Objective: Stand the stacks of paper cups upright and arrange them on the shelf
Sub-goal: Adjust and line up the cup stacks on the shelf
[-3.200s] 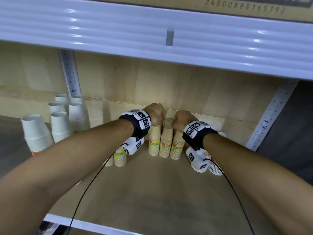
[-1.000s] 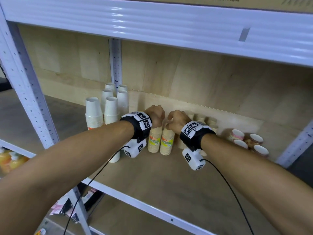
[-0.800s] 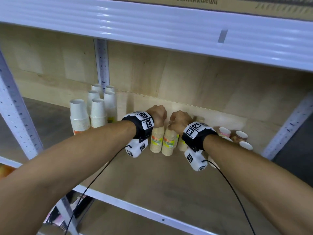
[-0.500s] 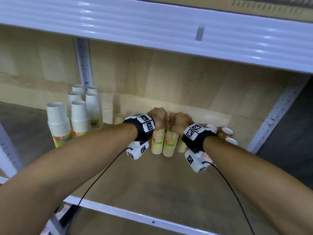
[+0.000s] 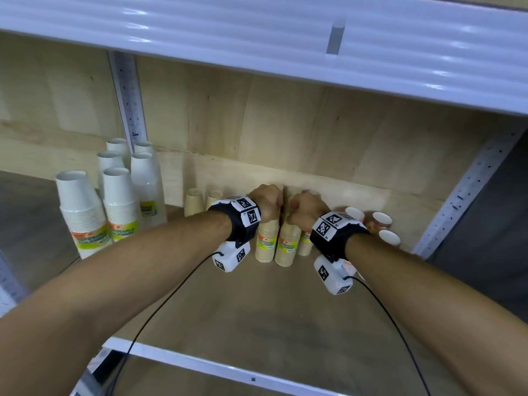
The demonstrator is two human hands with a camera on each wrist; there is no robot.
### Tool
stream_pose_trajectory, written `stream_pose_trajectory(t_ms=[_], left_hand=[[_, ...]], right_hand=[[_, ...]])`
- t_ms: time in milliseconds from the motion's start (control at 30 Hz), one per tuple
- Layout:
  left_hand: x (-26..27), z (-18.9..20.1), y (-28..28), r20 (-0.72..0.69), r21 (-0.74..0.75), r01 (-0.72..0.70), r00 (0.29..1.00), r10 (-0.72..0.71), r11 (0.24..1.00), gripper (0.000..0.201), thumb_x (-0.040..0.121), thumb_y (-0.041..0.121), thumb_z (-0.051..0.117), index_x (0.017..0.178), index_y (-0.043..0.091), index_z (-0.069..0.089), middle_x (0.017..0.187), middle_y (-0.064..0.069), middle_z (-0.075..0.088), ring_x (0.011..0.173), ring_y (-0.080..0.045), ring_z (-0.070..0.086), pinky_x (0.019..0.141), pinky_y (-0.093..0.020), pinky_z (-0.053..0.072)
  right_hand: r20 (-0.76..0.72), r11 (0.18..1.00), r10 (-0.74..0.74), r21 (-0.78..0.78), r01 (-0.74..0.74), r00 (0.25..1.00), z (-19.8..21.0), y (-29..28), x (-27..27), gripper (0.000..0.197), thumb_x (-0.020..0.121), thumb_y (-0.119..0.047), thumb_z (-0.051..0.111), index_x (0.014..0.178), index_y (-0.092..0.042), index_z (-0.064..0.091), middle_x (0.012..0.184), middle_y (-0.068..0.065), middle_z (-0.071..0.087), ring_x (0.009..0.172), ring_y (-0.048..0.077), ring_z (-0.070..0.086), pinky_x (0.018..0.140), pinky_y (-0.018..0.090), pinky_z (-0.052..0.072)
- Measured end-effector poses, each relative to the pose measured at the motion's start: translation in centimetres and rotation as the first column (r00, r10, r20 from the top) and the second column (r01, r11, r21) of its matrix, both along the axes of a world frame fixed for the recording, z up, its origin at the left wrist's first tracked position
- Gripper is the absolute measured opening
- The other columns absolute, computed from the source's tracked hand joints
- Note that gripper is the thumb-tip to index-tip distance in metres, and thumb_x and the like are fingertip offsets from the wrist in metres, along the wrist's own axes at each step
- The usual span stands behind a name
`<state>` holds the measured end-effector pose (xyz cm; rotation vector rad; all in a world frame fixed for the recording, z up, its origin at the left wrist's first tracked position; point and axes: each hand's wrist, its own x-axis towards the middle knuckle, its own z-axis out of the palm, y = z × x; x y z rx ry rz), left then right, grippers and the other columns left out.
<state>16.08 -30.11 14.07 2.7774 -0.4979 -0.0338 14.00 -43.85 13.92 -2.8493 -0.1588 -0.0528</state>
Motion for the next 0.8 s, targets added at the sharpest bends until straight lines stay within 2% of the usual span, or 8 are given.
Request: stream_pose_trajectory(t_ms=[167, 233, 300, 367, 467, 567, 700, 800], left_hand=[[0.0, -0.1, 0.4, -0.026, -0.016, 0.013, 1.0, -0.014, 1.0, 0.019, 0.082, 0.011, 0.068, 0.1, 0.013, 0.072, 0.103, -0.008, 0.069, 0.096, -0.026, 0.064, 0.079, -0.033, 0.055], [0.0, 0.0, 0.7, -0.032, -0.048, 0.005, 0.999, -0.007, 0.999, 0.02, 0.082, 0.014, 0.067, 0.102, 0.014, 0.071, 0.105, -0.007, 0.068, 0.098, -0.026, 0.064, 0.081, -0.035, 0.055], [-0.2, 0.5, 1.1, -0.009, -0.078, -0.01, 1.0, 0.009, 0.997, 0.029, 0.085, 0.022, 0.069, 0.113, 0.015, 0.068, 0.114, -0.005, 0.064, 0.105, -0.025, 0.062, 0.086, -0.034, 0.053], [-0.2, 1.2, 1.8, 0.032, -0.077, -0.027, 0.999, 0.03, 0.997, 0.043, 0.085, 0.031, 0.072, 0.124, 0.017, 0.061, 0.123, -0.004, 0.058, 0.11, -0.024, 0.058, 0.085, -0.029, 0.048], [-0.2, 2.5, 3.5, 0.039, -0.067, -0.081, 0.996, 0.084, 0.994, 0.047, 0.084, 0.023, 0.071, 0.129, 0.021, 0.055, 0.127, -0.005, 0.053, 0.111, -0.023, 0.055, 0.081, -0.027, 0.043], [-0.3, 3.6, 5.8, 0.052, -0.05, -0.139, 0.989, 0.141, 0.989, 0.048, 0.084, 0.021, 0.071, 0.13, 0.023, 0.054, 0.127, -0.006, 0.054, 0.112, -0.024, 0.055, 0.081, -0.027, 0.042], [-0.6, 3.9, 9.1, 0.067, -0.05, -0.22, 0.972, 0.223, 0.974, 0.053, 0.083, 0.021, 0.072, 0.133, 0.021, 0.053, 0.133, -0.006, 0.051, 0.118, -0.025, 0.053, 0.085, -0.029, 0.044], [-0.6, 3.6, 11.3, 0.051, -0.08, -0.29, 0.954, 0.295, 0.954, 0.064, 0.084, 0.018, 0.071, 0.141, 0.019, 0.043, 0.14, -0.008, 0.047, 0.122, -0.028, 0.052, 0.091, -0.034, 0.048]], right_hand=[[0.002, 1.0, 0.004, 0.02, -0.004, 1.0, 0.1, -0.4, -0.1, 0.009, 0.082, -0.017, 0.069, 0.084, -0.017, 0.06, 0.092, 0.002, 0.056, 0.095, 0.025, 0.061, 0.069, 0.027, 0.039], [0.018, 0.998, -0.018, 0.055, 0.017, 1.0, 0.3, -0.4, -0.2, 0.017, 0.081, -0.019, 0.069, 0.096, -0.013, 0.064, 0.102, 0.005, 0.061, 0.099, 0.026, 0.062, 0.071, 0.027, 0.043], [0.035, 0.997, -0.04, 0.064, 0.038, 0.999, 0.8, -0.1, -0.4, 0.029, 0.081, -0.02, 0.069, 0.109, -0.013, 0.065, 0.108, 0.007, 0.064, 0.101, 0.027, 0.062, 0.075, 0.029, 0.048], [0.053, 0.998, -0.039, 0.052, 0.036, 0.998, 1.5, 0.4, -0.3, 0.03, 0.08, -0.021, 0.068, 0.109, -0.013, 0.066, 0.109, 0.007, 0.065, 0.1, 0.028, 0.063, 0.08, 0.031, 0.052], [0.089, 0.998, -0.029, 0.052, 0.025, 0.996, 2.4, 1.6, 0.0, 0.028, 0.079, -0.027, 0.068, 0.105, -0.017, 0.067, 0.113, 0.005, 0.065, 0.101, 0.025, 0.062, 0.087, 0.037, 0.053], [0.088, 0.998, -0.002, 0.055, -0.003, 0.996, 3.1, 3.0, 0.3, 0.039, 0.078, -0.024, 0.07, 0.116, -0.016, 0.063, 0.12, 0.003, 0.058, 0.107, 0.023, 0.058, 0.083, 0.029, 0.048], [0.119, 0.995, 0.052, 0.074, -0.061, 0.992, 3.6, 5.7, 0.6, 0.04, 0.082, -0.021, 0.067, 0.121, -0.015, 0.061, 0.127, 0.006, 0.055, 0.11, 0.024, 0.058, 0.084, 0.028, 0.048], [0.135, 0.992, 0.091, 0.074, -0.101, 0.987, 3.5, 7.8, 0.9, 0.04, 0.083, -0.023, 0.068, 0.121, -0.015, 0.061, 0.13, 0.007, 0.054, 0.112, 0.026, 0.058, 0.088, 0.032, 0.05]])
